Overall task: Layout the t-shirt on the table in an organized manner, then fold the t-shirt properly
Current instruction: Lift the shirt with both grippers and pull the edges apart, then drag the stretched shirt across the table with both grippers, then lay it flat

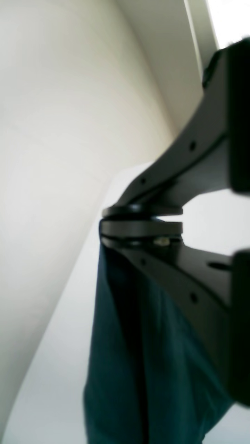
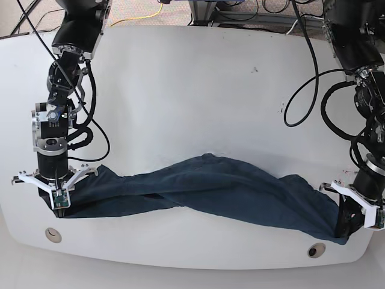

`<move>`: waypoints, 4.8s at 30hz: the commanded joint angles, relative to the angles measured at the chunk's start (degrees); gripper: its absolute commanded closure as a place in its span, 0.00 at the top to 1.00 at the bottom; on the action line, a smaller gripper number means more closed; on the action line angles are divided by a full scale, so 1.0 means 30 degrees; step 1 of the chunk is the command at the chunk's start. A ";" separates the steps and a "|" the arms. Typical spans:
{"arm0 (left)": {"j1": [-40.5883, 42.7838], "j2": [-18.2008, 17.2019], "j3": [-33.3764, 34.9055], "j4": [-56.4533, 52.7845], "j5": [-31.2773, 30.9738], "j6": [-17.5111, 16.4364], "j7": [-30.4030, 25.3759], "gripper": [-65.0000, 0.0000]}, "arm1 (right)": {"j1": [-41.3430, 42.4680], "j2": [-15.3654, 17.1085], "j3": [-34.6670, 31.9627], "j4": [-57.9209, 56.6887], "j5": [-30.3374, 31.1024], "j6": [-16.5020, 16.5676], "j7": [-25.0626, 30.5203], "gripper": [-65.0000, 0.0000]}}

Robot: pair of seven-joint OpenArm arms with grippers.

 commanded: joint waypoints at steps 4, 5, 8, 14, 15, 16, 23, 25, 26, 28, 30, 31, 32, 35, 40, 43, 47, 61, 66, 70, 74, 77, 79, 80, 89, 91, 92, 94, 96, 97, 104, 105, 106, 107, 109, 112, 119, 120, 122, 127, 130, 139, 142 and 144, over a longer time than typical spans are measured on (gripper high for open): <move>-0.1686 -0.1194 -0.0540 0.0362 -0.0202 0.0072 -0.0447 0.01 | 0.1328 0.0454 0.0015 0.0337 -0.0013 -0.0177 0.0526 0.00; -0.1949 -0.1457 -0.0657 0.0275 -0.0202 0.0072 -0.0447 0.01 | 0.1591 0.0454 0.0015 0.0337 -0.0013 -0.0147 0.0526 0.00; -0.2711 -0.1751 -0.0686 0.0245 -0.0202 0.0072 -0.0447 0.01 | 0.2207 0.0483 0.0015 0.0337 -0.0042 -0.0147 0.0526 0.00; -0.4118 -0.1809 -0.0657 0.0362 -0.0231 0.0072 -0.0417 0.01 | 0.3525 0.0894 -0.0015 0.0366 -0.0042 0.0380 0.0526 0.00; -0.4382 -0.1838 -0.0657 0.0333 -0.0231 0.0072 -0.0417 0.01 | 0.3818 0.0894 -0.0015 0.0366 -0.0071 0.0410 0.0526 0.00; -0.4645 -0.1868 -0.0657 0.0333 -0.0231 0.0072 -0.0417 0.01 | 0.4053 0.0894 -0.0015 0.0337 -0.0071 0.0410 0.0526 0.00; -0.5964 -0.1897 -0.0627 0.0304 -0.0231 0.0072 -0.0417 0.01 | 0.5635 0.0982 -0.0308 0.0337 -0.0130 0.0410 0.0379 0.00; -0.6228 -0.1868 -0.0598 0.0275 -0.0202 0.0072 -0.0388 0.01 | 0.5987 0.1040 -0.0337 0.0337 -0.0130 0.0439 0.0115 0.00; -0.6374 -0.1838 -0.0598 0.0275 -0.0202 0.0072 -0.0329 0.01 | 0.6280 0.1216 -0.0454 0.0337 -0.0130 0.0439 -0.0090 0.00; -0.6697 -0.1838 -0.0598 0.0275 -0.0202 0.0072 -0.0007 0.01 | 0.6661 0.1538 -0.0659 0.0337 -0.0071 0.0439 -0.0441 0.00; -0.7136 -0.1838 -0.0598 0.0275 -0.0202 0.0072 0.0315 0.01 | 0.6983 0.1919 -0.0894 0.0308 -0.0013 0.0439 -0.0705 0.00; -0.7312 -0.1838 -0.0598 0.0275 -0.0202 0.0072 0.0462 0.01 | 0.7100 0.2036 -0.1011 0.0308 -0.0013 0.0439 -0.0764 0.00; -0.7488 -0.1838 -0.0598 0.0275 -0.0202 0.0072 0.0550 0.01 | 0.7276 0.2154 -0.1128 0.0308 -0.0013 0.0439 -0.0764 0.00; -0.8045 -0.1809 -0.0598 0.0275 -0.0202 0.0072 0.0813 0.01 | 0.7980 0.2300 -0.1392 0.0278 0.0017 0.0439 -0.0852 0.00; -0.9070 -0.1809 -0.0598 0.0245 -0.0202 0.0072 0.1048 0.01 | 0.8800 0.2300 -0.1509 0.0278 0.0017 0.0439 -0.0852 0.00; -0.9861 -0.1809 -0.0540 0.0245 -0.0202 0.0072 0.1253 0.01 | 0.9298 0.2300 -0.1509 0.0044 0.0017 0.0439 -0.0852 0.00; -1.0946 -0.1809 0.0281 0.0187 -0.0172 0.0102 0.1370 0.01 | 0.9796 0.2300 -0.1538 -0.0425 0.0017 0.0439 -0.0852 0.00; -1.3817 -0.1018 0.1541 -0.1367 -0.0114 0.0160 0.1341 0.01 | 1.2317 0.2359 -0.1538 -0.2564 -0.0042 0.1406 -0.0852 0.00; -1.4257 -0.0989 0.1570 -0.2011 -0.0114 0.0160 0.1341 0.01 | 1.2903 0.2652 -0.1656 -0.3238 -0.0071 0.1640 -0.0852 0.00; -1.4286 -0.0842 0.1570 -0.2099 -0.0114 0.0160 0.1341 0.01 | 1.2844 0.2916 -0.2037 -0.3443 -0.0071 0.1640 -0.0852 0.00; -1.4023 -0.0608 0.1541 -0.2128 -0.0143 0.0160 0.1370 0.01 | 1.1789 0.3091 -0.2007 -0.3150 -0.0042 0.1670 -0.0852 0.00; -1.3319 -0.0578 0.1453 -0.2158 -0.0202 0.0160 0.1429 0.01 | 1.0763 0.3121 -0.1978 -0.2711 -0.0042 0.1640 -0.0852 0.00; -1.2909 -0.0578 0.1395 -0.2158 -0.0260 0.0131 0.1634 0.01 | 1.0060 0.3091 -0.1861 -0.2183 -0.0042 0.1640 -0.0852 0.00; -1.2733 -0.0578 0.1307 -0.2158 -0.0378 0.0131 0.1663 0.01 | 0.9708 0.3004 -0.1714 -0.1978 -0.0042 0.1640 -0.0852 0.00; -0.9832 -0.0578 0.0193 -0.1425 -0.1960 0.0131 0.2367 0.01 | 0.5782 0.2036 -0.0835 0.0571 -0.0071 0.1611 -0.1233 0.00; -0.9217 -0.0578 0.0134 -0.1161 -0.1960 0.0131 0.2396 0.01 | 0.5108 0.1802 -0.0484 0.0747 -0.0042 0.1670 -0.1350 0.00; -0.8660 -0.0578 0.0134 -0.0810 -0.1960 0.0131 0.2396 0.01 | 0.4522 0.1538 -0.0220 0.0864 -0.0042 0.1670 -0.1321 0.00; -0.7810 -0.0578 0.0076 -0.0341 -0.1960 0.0131 0.2425 0.01 | 0.3936 0.1216 0.0103 0.1040 -0.0042 0.1699 -0.1321 0.00; -0.6902 -0.0608 0.0047 -0.0106 -0.1960 0.0131 0.2425 0.01 | 0.3056 0.0835 0.0513 0.1128 -0.0042 0.1699 -0.1321 0.00; -0.6550 -0.0608 0.0047 -0.0048 -0.1960 0.0131 0.2425 0.01 | 0.2676 0.0688 0.0659 0.1128 -0.0042 0.1699 -0.1291 0.00; -0.3590 -0.0637 -0.0188 0.0480 -0.2019 0.0102 0.2425 0.01 | 0.0360 0.0014 0.0777 0.1275 -0.0042 0.1699 -0.1321 0.00; -0.2975 -0.0637 -0.0364 0.0685 -0.2019 0.0102 0.2455 0.01 | -0.0138 -0.0073 0.0777 0.1304 -0.0042 0.1699 -0.1321 0.00; -0.2448 -0.0637 -0.0510 0.0773 -0.2019 0.0102 0.2455 0.01 | -0.0460 -0.0132 0.0777 0.1304 -0.0071 0.1699 -0.1321 0.00; -0.1920 -0.0637 -0.0657 0.0861 -0.2019 0.0102 0.2455 0.01 | -0.0812 -0.0132 0.0777 0.1304 -0.0071 0.1699 -0.1321 0.00; -0.0865 -0.0637 -0.0979 0.0919 -0.2077 0.0102 0.2484 0.01 | -0.1515 -0.0249 0.0806 0.1304 -0.0071 0.1699 -0.1321 0.00; 0.0366 -0.0666 -0.1653 0.0919 -0.2575 0.0102 0.2835 0.01 | -0.2453 -0.0806 0.0806 0.1304 -0.0071 0.1699 -0.1321 0.00; 0.3853 -0.0666 -0.3030 0.0919 -0.3337 0.0102 0.3216 0.01 | -0.4592 -0.1246 0.0777 0.1304 -0.0100 0.1699 -0.1379 0.00; 0.4351 -0.0666 -0.3177 0.0919 -0.3337 0.0102 0.3216 0.01 | -0.4856 -0.1333 0.0777 0.1304 -0.0100 0.1699 -0.1379 0.00; 0.5406 -0.0666 -0.3734 0.0919 -0.3337 0.0102 0.3216 0.01 | -0.5412 -0.1627 0.0777 0.1304 -0.0100 0.1699 -0.1379 0.00; 0.7721 -0.0666 -0.4701 0.0919 -0.3337 0.0072 0.3216 0.01 | -0.6585 -0.1978 0.0777 0.1304 -0.0159 0.1699 -0.1379 0.00; 0.9010 -0.0666 -0.4847 0.0919 -0.3396 0.0072 0.3216 0.01 | -0.7376 -0.2066 0.0777 0.1304 -0.0159 0.1699 -0.1409 0.00; 1.2234 -0.0666 -0.6195 0.0919 -0.4187 -0.1100 0.3216 0.00 | -0.9515 -0.2857 0.0806 0.1304 -0.0188 0.1699 -0.1409 0.00; 1.3201 -0.0666 -0.6312 0.0919 -0.4128 -0.1451 0.3216 0.00 | -1.0277 -0.3062 0.0806 0.1304 -0.0188 0.1699 -0.1409 0.00; 1.3552 -0.0666 -0.6605 0.0890 -0.4070 -0.1862 0.3216 0.00 | -1.0570 -0.3062 0.0806 0.1304 -0.0188 0.1699 -0.1409 0.00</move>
